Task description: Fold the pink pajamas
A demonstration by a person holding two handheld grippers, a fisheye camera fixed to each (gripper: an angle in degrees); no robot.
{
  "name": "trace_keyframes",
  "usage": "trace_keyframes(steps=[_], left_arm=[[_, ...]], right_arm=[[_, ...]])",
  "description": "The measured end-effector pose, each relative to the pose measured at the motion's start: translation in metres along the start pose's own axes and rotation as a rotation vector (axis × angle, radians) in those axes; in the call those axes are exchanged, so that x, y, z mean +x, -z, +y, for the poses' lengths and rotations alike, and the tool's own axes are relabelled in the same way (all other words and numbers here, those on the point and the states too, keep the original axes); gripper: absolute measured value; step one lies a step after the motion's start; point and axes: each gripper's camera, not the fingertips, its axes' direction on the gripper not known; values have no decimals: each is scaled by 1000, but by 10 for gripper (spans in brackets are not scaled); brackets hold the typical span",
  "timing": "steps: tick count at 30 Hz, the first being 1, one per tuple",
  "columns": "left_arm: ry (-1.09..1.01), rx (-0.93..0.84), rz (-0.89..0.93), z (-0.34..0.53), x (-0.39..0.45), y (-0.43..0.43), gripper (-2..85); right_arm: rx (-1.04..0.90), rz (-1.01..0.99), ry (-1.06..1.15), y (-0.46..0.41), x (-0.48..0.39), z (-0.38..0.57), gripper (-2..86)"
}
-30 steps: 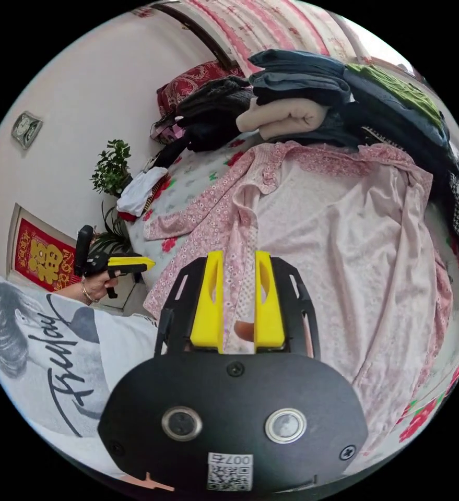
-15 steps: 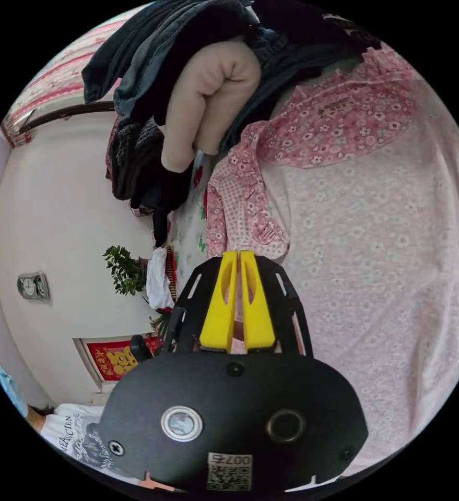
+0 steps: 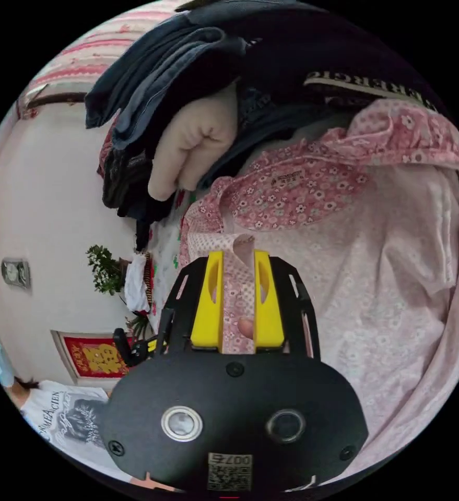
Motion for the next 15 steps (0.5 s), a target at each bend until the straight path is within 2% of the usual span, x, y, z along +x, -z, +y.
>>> trace_keyframes(steps=[1, 4, 5, 6, 8, 9, 10, 13, 15], left_arm=[[-1, 0, -1, -1, 1, 1, -10], [-8, 31, 4, -7, 5, 9, -10], [-15, 52, 7, -11, 7, 13, -10], [-26, 71, 8, -14, 10, 16, -10], [-55, 84, 12, -20, 15, 14, -10], [-65, 76, -1, -23, 17, 11, -10], [-63, 69, -10, -25, 17, 8, -10], [-25, 44, -28, -31, 11, 0, -10], [0, 45, -19, -33, 7, -1, -10]], right_arm=[[32, -92, -48, 2, 10, -2, 30], [-2, -182, -46, -9, 7, -9, 20], [-18, -178, -25, -13, 1, -10, 17], [-35, -162, 90, -16, -20, -10, 11], [-48, -67, 392, -18, -70, 5, 6], [-108, -29, 591, -23, -101, 22, 6], [-198, 18, 698, -32, -118, 38, 7], [-420, 231, 763, -65, -119, 71, 26], [-452, 347, 758, -73, -111, 80, 43]])
